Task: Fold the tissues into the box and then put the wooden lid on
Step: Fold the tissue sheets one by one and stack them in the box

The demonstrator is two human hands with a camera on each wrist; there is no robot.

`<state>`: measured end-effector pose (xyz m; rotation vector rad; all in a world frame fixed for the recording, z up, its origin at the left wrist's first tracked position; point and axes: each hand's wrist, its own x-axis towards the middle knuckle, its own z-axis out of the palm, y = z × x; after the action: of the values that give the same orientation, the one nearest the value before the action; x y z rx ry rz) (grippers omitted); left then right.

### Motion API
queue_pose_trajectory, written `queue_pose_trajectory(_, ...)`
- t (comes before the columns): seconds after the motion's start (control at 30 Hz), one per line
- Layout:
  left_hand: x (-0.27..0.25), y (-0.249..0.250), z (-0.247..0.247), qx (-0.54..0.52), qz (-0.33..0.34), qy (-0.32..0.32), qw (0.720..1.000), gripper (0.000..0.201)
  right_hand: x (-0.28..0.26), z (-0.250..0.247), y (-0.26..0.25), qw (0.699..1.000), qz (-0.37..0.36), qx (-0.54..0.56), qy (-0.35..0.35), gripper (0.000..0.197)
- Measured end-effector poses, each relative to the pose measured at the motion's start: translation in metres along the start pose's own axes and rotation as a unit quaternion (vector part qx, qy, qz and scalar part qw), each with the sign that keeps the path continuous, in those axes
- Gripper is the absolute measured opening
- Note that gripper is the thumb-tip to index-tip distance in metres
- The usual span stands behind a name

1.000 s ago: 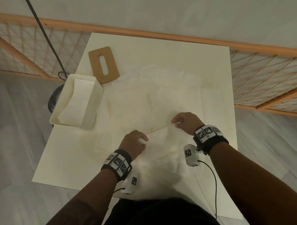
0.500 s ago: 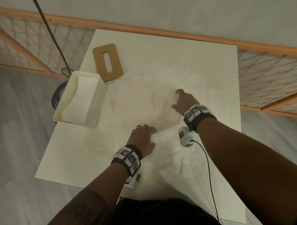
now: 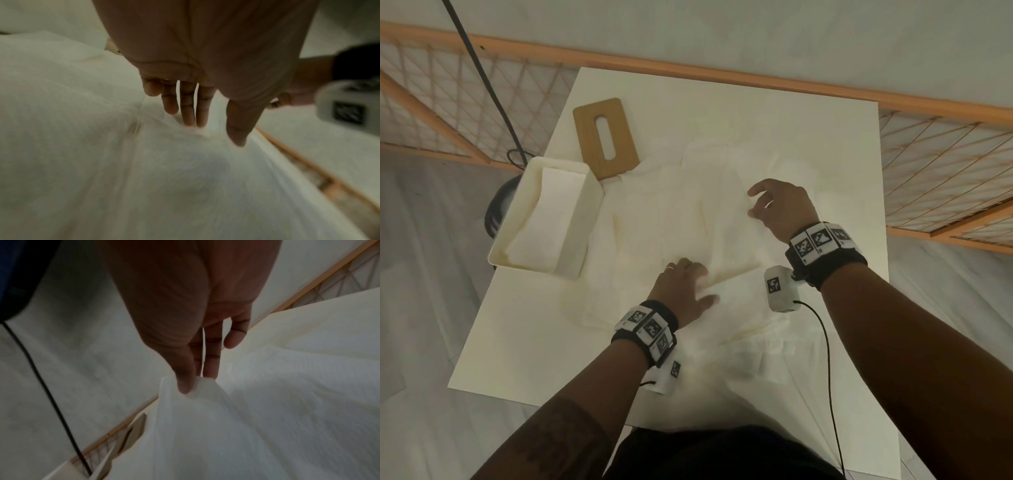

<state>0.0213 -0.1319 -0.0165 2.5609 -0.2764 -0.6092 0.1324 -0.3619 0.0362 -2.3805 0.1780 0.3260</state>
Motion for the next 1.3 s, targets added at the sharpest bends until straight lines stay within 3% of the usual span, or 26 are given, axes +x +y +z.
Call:
queue_pose_trajectory(0.1, 0.016, 0.010, -0.027, -0.209, -0.068, 0.081, 0.972, 0.088, -0.014, -0.016, -0.009, 0.997, -0.063, -0.004, -0.043, 0.026)
queue_pose_trajectory(0.2, 0.035, 0.019, -0.055, -0.347, -0.077, 0.062, 0.933, 0.089, -0.024, -0.027, -0.018, 0.992, -0.096, 0.015, -0.081, 0.026)
queue_pose_trajectory(0.3, 0.048, 0.026, -0.068, -0.365, -0.045, 0.047, 0.929, 0.054, -0.029, -0.034, -0.023, 0.990, -0.114, 0.030, -0.080, 0.025)
queue_pose_trajectory(0.37, 0.053, 0.031, -0.070, -0.367, -0.044, 0.055, 0.927, 0.043, -0.031, -0.039, -0.026, 0.989, -0.121, 0.039, -0.071, 0.024)
queue_pose_trajectory(0.47, 0.055, 0.038, -0.072, -0.361, -0.045, 0.094, 0.927, 0.045, -0.035, -0.047, -0.029, 0.988, -0.134, 0.049, -0.061, 0.023)
queue_pose_trajectory(0.57, 0.053, 0.043, -0.072, -0.398, -0.050, 0.077, 0.913, 0.050, -0.038, -0.051, -0.032, 0.987, -0.120, 0.083, -0.060, 0.024)
queue_pose_trajectory(0.63, 0.050, 0.049, -0.073, -0.460, -0.052, 0.045, 0.885, 0.042, -0.039, -0.050, -0.035, 0.987, -0.107, 0.105, -0.064, 0.028)
queue_pose_trajectory(0.73, 0.044, 0.059, -0.080, -0.570, -0.050, 0.006, 0.820, 0.034, -0.042, -0.047, -0.038, 0.977, -0.102, 0.165, -0.084, 0.038)
queue_pose_trajectory(0.9, 0.033, 0.061, -0.088, -0.690, -0.047, -0.027, 0.721, 0.024, -0.047, -0.050, -0.047, 0.909, -0.088, 0.393, -0.110, 0.035)
queue_pose_trajectory(0.93, 0.031, 0.059, -0.088, -0.709, -0.043, -0.030, 0.703, 0.025, -0.044, -0.051, -0.045, 0.911, -0.097, 0.390, -0.091, 0.039)
queue_pose_trajectory(1.0, 0.026, 0.054, -0.091, -0.739, -0.039, -0.044, 0.671, 0.031, -0.037, -0.051, -0.038, 0.946, -0.110, 0.301, -0.043, 0.060)
queue_pose_trajectory(1.07, 0.020, 0.049, -0.093, -0.741, -0.031, -0.074, 0.667, 0.041, -0.032, -0.050, -0.035, 0.966, -0.099, 0.235, -0.044, 0.064)
queue_pose_trajectory(1.13, 0.014, 0.045, -0.096, -0.724, -0.021, -0.104, 0.681, 0.045, -0.030, -0.047, -0.036, 0.948, -0.040, 0.300, -0.096, 0.051)
queue_pose_trajectory(1.2, 0.010, 0.040, -0.097, -0.710, -0.017, -0.131, 0.692, 0.043, -0.031, -0.044, -0.036, 0.926, 0.001, 0.348, -0.147, 0.054)
queue_pose_trajectory(1.3, 0.007, 0.031, -0.095, -0.689, -0.020, -0.151, 0.709, 0.042, -0.031, -0.044, -0.029, 0.914, 0.001, 0.361, -0.187, 0.034)
